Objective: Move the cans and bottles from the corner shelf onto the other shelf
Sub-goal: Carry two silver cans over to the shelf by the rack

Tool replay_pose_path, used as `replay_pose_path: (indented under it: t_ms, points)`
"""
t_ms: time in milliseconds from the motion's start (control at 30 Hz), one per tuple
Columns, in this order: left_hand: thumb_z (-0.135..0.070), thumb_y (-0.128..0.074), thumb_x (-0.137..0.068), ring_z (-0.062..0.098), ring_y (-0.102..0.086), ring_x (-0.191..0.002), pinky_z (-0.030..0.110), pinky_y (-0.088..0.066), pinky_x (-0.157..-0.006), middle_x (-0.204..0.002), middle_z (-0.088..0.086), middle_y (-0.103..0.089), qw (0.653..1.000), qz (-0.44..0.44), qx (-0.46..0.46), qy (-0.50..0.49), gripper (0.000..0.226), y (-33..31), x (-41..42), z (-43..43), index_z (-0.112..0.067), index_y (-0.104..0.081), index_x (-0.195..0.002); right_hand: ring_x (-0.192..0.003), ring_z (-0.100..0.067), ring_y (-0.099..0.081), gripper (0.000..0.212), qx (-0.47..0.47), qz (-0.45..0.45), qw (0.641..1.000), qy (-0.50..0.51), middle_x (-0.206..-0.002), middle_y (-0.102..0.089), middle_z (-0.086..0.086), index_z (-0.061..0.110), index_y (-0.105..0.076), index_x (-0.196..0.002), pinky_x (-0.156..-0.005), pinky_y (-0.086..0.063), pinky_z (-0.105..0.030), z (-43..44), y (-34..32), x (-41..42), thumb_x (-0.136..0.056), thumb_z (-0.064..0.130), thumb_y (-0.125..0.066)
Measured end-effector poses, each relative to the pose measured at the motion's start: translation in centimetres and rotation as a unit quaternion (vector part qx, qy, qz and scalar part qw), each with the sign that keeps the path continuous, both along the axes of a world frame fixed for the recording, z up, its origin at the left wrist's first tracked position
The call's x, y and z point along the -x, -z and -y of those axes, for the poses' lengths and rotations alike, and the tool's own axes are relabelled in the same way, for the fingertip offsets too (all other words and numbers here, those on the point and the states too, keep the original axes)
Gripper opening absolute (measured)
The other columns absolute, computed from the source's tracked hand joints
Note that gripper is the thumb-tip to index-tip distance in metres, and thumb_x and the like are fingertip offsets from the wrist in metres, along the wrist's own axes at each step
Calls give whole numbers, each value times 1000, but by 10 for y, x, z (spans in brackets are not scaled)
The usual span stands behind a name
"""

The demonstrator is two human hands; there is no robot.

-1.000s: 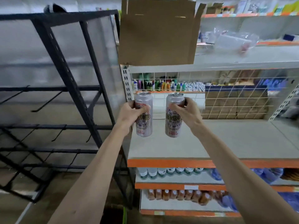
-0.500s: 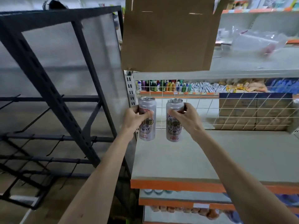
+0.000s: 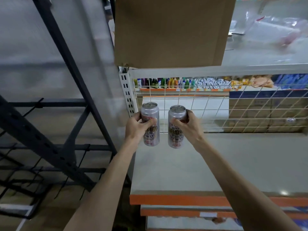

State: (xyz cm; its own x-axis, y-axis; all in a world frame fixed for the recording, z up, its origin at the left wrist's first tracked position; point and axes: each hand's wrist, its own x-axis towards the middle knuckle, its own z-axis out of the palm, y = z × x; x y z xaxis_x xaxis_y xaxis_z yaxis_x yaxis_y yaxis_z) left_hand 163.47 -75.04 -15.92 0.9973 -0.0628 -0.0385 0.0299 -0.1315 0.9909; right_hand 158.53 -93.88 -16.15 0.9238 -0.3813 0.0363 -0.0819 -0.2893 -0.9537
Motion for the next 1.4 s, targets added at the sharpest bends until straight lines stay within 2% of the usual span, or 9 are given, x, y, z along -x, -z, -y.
replay_pose_path:
  t_ms: [100,267,467,667,800,900,1067,1167,1400]
  points:
    - [-15,-83,-78,16,-66,-104,25,-52,-79,-114,1,-72,1000,-4,16,-13,48,19,-4,2,-11,-67,-123,-97,-15,-65,47,-8,4,1000,-14,-104,-69,2,15,-58,-120,-80,-54,-32,-1,16,-8,-78,25,-76]
    - [-13,-82,-78,14,-69,-100,16,-55,-68,-109,2,-73,999,-4,29,-27,46,48,-10,1,-8,-67,-121,-96,-9,-62,50,-27,10,999,-31,-110,-67,1,16,-55,-128,-71,-48,-17,0,34,-13,-82,19,-73]
    - [-14,-82,-77,10,-68,-96,17,-55,-69,-110,2,-73,999,7,17,-26,45,64,-16,1,-11,-68,-120,-101,-15,-63,53,-33,-6,999,-19,-109,-67,1,16,-56,-128,-83,-51,-30,5,48,-22,-79,20,-75]
    - [-7,-78,-81,-4,-69,-80,9,-51,-61,-102,-5,-74,999,26,26,-12,38,76,-24,9,-14,-69,-117,-95,-8,-63,49,-44,15,998,-38,-106,-68,5,17,-57,-125,-81,-51,-25,5,64,-37,-80,17,-75]
    - [-6,-76,-83,3,-71,-92,14,-54,-69,-103,-7,-75,999,34,39,8,37,91,-29,5,-17,-68,-117,-95,-1,-62,49,-63,19,997,-47,-104,-67,11,19,-56,-126,-79,-52,-22,3,76,-45,-80,17,-75]
    - [-4,-73,-85,8,-71,-98,18,-56,-74,-107,-5,-75,997,47,51,15,38,103,-32,1,-14,-66,-121,-98,-3,-62,54,-61,26,997,-48,-109,-67,9,20,-54,-129,-80,-51,-23,5,88,-52,-80,17,-76]
    - [0,-71,-86,7,-72,-94,18,-56,-73,-102,-6,-76,996,66,64,14,37,112,-36,-2,-9,-65,-121,-101,-9,-64,52,-56,29,997,-49,-110,-68,7,22,-56,-127,-88,-55,-34,6,101,-57,-79,19,-75]
    - [0,-73,-85,5,-72,-90,17,-55,-70,-95,-11,-77,996,67,64,13,35,116,-40,1,-11,-66,-118,-101,-9,-64,53,-59,32,997,-45,-110,-69,8,24,-56,-127,-88,-55,-34,5,105,-58,-78,19,-76]
    - [-2,-75,-83,6,-73,-90,19,-57,-71,-96,-9,-76,996,63,61,9,39,125,-47,5,-9,-65,-120,-100,-6,-64,51,-61,35,996,-57,-110,-68,9,25,-56,-126,-87,-55,-31,0,110,-59,-79,18,-75]
